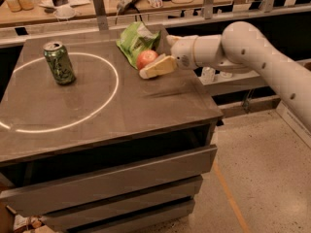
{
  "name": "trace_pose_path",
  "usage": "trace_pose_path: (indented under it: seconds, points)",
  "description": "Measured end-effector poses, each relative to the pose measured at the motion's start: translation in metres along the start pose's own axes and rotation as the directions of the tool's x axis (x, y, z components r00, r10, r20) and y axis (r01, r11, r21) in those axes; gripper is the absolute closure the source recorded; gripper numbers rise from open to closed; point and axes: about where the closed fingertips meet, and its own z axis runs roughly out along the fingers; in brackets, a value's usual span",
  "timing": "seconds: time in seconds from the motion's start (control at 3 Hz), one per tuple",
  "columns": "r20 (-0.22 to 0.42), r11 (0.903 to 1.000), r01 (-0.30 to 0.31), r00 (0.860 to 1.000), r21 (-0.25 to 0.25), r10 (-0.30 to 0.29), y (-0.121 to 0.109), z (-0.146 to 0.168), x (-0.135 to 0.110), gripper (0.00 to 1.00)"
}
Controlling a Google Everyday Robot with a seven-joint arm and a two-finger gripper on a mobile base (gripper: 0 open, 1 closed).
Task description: Move apple near green rice chip bag
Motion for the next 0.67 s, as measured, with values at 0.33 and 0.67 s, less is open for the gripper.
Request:
trace_pose_path:
  seconds: [0.33, 0.67]
  points:
    - [-0.024, 0.9883, -0.028, 0.999, 0.15, 0.032, -0.0051, -0.0689, 0.0095, 0.0]
    - [-0.032, 0.9864, -0.033, 0.999, 0.161, 0.039, -0.0049, -0.0741, 0.0161, 0.0]
